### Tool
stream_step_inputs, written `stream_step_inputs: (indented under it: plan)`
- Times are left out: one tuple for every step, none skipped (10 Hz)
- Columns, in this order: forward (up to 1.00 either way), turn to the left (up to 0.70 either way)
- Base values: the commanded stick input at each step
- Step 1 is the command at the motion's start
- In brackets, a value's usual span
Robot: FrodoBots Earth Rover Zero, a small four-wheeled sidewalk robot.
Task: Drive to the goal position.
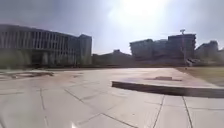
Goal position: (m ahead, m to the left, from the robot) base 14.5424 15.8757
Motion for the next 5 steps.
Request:
stream_step_inputs:
  plan:
    - [0.0,0.0]
    - [0.0,0.0]
    - [0.0,0.0]
    - [0.0,0.0]
    - [0.0,0.0]
